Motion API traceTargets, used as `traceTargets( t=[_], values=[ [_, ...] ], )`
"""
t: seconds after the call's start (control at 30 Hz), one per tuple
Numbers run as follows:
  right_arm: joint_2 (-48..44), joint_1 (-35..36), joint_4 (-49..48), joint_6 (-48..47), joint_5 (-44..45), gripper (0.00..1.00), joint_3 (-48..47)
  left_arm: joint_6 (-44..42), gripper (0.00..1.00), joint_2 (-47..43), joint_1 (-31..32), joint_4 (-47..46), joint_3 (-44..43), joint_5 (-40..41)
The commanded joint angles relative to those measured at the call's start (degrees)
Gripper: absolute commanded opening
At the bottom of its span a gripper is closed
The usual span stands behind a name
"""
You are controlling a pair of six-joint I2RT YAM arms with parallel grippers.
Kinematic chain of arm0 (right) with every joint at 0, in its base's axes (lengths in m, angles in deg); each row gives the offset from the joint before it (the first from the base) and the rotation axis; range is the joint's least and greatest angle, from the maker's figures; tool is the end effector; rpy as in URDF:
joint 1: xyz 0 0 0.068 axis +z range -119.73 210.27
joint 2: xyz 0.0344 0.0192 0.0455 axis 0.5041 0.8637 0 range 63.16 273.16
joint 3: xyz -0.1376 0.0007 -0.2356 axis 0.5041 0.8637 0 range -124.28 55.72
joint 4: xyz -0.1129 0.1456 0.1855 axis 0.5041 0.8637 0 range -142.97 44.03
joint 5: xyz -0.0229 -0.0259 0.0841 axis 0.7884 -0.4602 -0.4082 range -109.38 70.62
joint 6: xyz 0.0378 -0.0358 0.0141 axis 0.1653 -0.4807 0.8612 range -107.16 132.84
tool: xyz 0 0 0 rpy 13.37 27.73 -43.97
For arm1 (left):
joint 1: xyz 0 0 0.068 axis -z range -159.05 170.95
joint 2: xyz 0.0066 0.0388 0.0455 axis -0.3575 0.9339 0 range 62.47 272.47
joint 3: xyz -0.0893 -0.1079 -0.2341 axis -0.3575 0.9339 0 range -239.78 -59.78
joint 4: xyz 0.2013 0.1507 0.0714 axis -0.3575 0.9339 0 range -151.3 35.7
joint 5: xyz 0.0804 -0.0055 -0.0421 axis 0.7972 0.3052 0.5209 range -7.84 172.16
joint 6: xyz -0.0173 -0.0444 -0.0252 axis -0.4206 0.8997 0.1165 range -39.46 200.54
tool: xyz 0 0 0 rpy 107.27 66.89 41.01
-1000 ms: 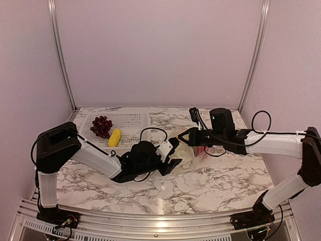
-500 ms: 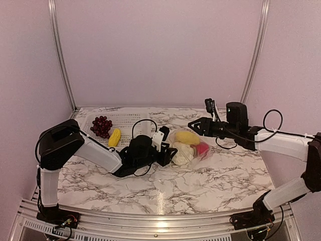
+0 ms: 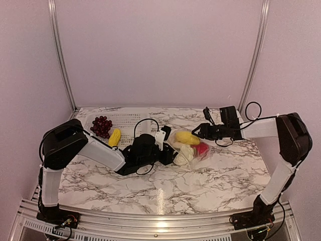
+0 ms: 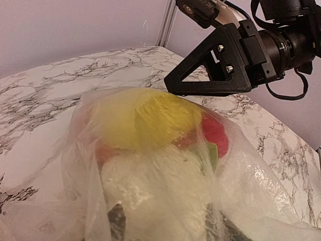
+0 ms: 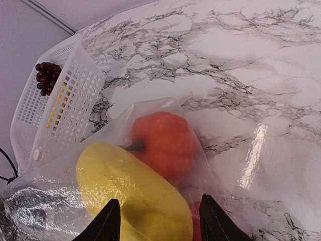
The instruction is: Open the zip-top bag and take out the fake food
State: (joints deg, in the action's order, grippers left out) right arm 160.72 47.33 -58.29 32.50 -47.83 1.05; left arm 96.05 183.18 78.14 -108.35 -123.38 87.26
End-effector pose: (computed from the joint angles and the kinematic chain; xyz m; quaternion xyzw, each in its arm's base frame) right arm 0.3378 0.1214 0.1882 -0.0888 0.8719 0.3441 0.3369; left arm 0.2442 -0.3732 0.1482 0.2456 0.7257 -0.3529 0.5371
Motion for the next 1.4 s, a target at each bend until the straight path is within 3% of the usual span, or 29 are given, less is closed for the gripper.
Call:
traceTargets(
  t=[0.0,0.13,0.37,0.57,0.97,1.37],
  values=[
    [3.8,-0.4,-0.8,-1.8,-7.1,0.52,-4.2,1.0,0.55,1.6,-0.7,2.1,-1.1,-1.4],
    [6.9,-0.4,-0.4,-2.2,-9.8,0.50,-5.7,1.6,0.57,1.9,-1.2,2.5,-1.3,-1.6],
    [6.2,-0.4,-1.3,-0.5,-14.3,0.21,-2.2,2.4,0.64,2.4,-2.0,2.9,-1.9,-3.3],
    [1.9,-0.2,-2.1,0.6,-17.0,0.18,4.8,3.0,0.69,3.2,-2.0,2.6,-3.0,-5.5],
    [-6.4,3.0,0.9,0.2,-15.9,0.24,10.6,4.8,0.75,4.5,-2.0,5.2,-4.8,-10.5],
    [-9.8,1.7,8.9,-3.0,-7.2,0.49,10.2,-1.9,0.93,-6.9,-1.8,23.0,-0.9,-10.0]
  ],
)
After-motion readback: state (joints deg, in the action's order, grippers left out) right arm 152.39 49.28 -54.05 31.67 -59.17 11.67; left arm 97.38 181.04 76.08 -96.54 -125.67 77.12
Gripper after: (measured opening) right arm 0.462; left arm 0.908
